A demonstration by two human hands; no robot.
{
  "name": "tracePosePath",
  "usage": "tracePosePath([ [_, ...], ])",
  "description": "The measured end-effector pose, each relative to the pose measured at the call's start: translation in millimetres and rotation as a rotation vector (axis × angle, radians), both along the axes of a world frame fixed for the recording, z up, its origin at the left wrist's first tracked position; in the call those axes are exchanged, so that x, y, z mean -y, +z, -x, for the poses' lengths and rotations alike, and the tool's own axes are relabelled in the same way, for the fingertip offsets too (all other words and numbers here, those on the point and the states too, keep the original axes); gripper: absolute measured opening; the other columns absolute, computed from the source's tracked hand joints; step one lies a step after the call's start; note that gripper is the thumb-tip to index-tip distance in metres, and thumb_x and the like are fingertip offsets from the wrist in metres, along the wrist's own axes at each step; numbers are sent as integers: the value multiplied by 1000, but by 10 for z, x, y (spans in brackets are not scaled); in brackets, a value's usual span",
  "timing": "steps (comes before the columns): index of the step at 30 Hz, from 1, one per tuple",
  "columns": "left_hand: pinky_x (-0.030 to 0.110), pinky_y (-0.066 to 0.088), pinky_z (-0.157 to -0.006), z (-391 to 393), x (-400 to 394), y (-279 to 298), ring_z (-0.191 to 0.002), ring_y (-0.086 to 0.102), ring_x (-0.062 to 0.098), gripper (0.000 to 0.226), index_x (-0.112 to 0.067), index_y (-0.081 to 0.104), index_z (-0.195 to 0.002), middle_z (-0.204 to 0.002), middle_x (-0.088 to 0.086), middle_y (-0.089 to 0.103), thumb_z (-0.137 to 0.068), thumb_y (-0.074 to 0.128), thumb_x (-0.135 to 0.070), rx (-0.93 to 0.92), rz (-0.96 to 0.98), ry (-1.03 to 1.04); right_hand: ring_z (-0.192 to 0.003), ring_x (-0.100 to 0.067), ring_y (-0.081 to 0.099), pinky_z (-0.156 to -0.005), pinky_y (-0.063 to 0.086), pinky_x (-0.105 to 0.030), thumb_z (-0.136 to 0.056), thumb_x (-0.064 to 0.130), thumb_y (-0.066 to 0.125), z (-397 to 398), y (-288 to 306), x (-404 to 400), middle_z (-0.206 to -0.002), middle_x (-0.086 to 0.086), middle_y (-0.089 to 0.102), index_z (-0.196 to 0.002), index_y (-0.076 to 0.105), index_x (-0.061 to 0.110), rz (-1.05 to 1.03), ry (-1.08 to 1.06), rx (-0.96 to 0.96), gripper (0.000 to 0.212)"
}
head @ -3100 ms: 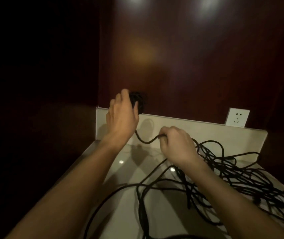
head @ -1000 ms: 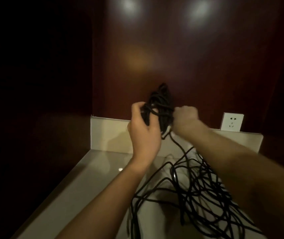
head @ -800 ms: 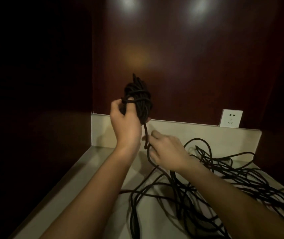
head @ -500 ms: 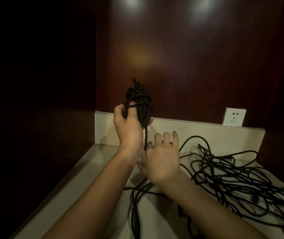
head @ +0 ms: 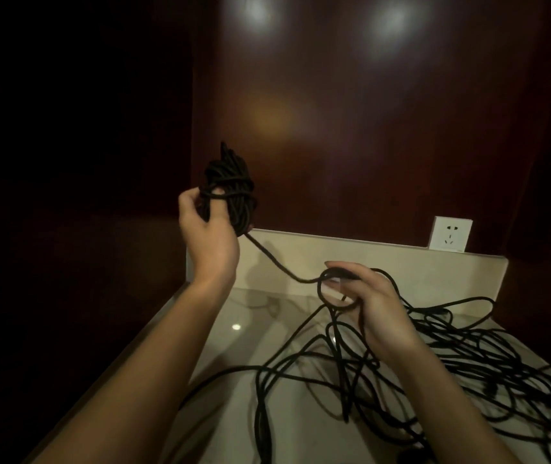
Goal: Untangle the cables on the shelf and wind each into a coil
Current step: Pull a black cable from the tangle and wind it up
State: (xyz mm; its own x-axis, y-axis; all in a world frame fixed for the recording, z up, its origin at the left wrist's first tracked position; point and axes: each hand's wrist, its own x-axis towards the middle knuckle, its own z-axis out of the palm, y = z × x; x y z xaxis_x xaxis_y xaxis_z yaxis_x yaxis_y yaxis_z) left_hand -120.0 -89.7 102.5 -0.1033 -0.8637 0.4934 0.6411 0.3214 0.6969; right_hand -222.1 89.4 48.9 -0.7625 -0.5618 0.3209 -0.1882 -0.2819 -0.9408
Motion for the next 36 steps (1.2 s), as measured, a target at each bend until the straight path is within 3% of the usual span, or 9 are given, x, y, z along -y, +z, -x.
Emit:
tracePosePath([
  [3,40,61,-62,-51,51,-55,-90,68,33,9,-22,53,-104,-103,10,64,-100,56,-29,-10,34,5,-107,-38,68,-83,60,-47,-96,-12,38,77,-15,-120,-114,-30,67,-120,62,-1,103,163,217,36],
  [7,44,59,-63,-127,209,-63,-83,64,23,7,-18,51,-102,-96,2,62,-100,55,-24,-39,48,53,-103,-32,71,-79,61,-37,-94,2,44,156,-55,-259,-120,-27,66,-126,60,-2,37,399,258,36],
  [12,28,52,-49,-203,301,-72,-69,65,12,5,-12,49,-106,-90,3,61,-104,50,-17,-71,-7,31,-85,-16,74,-72,59,-23,-98,0,44,243,-55,-297,-116,-19,71,-124,63,1,0,308,281,32],
  [15,32,53,-55,-221,317,-117,-80,64,23,6,-16,50,-106,-96,6,61,-103,51,-20,-141,-24,55,-64,-10,65,-46,42,-13,-101,-2,42,251,-87,-300,-95,-12,74,-120,64,-1,-210,240,231,29],
  [19,53,57,-82,-199,205,-133,-98,65,23,6,-35,55,-101,-102,-2,61,-96,55,-32,-104,96,178,-72,-9,61,-63,46,-28,-105,13,39,75,-151,-146,-83,3,71,-98,70,13,-713,172,-308,32],
  [22,14,46,-83,-139,82,-73,-88,56,-13,9,-15,52,-109,-98,-12,55,-100,54,-14,-62,217,250,-83,-8,62,-85,53,-41,-91,51,37,-120,-176,-91,-84,6,69,-76,69,23,-771,73,-520,45],
  [25,4,38,-74,-87,-9,-18,-85,55,-17,14,-10,55,-113,-93,-21,55,-99,57,-12,74,364,304,-77,-7,57,-69,48,-33,-82,83,30,-277,-267,-61,-81,8,61,-75,61,24,-979,-162,-997,67],
  [33,33,49,-74,45,145,-151,-89,62,22,26,-10,56,-119,-101,6,65,-93,63,-14,578,1022,320,-80,-21,57,-87,36,-38,-84,30,53,41,-492,-96,-72,6,66,-90,75,21,-763,-556,-1700,25],
  [36,33,53,-75,41,176,-161,-89,66,18,27,-15,59,-118,-100,2,67,-92,64,-17,717,1181,169,-82,-12,57,-78,40,-27,-69,11,68,38,-456,-208,-80,13,66,-120,65,29,-704,-346,-1634,54],
])
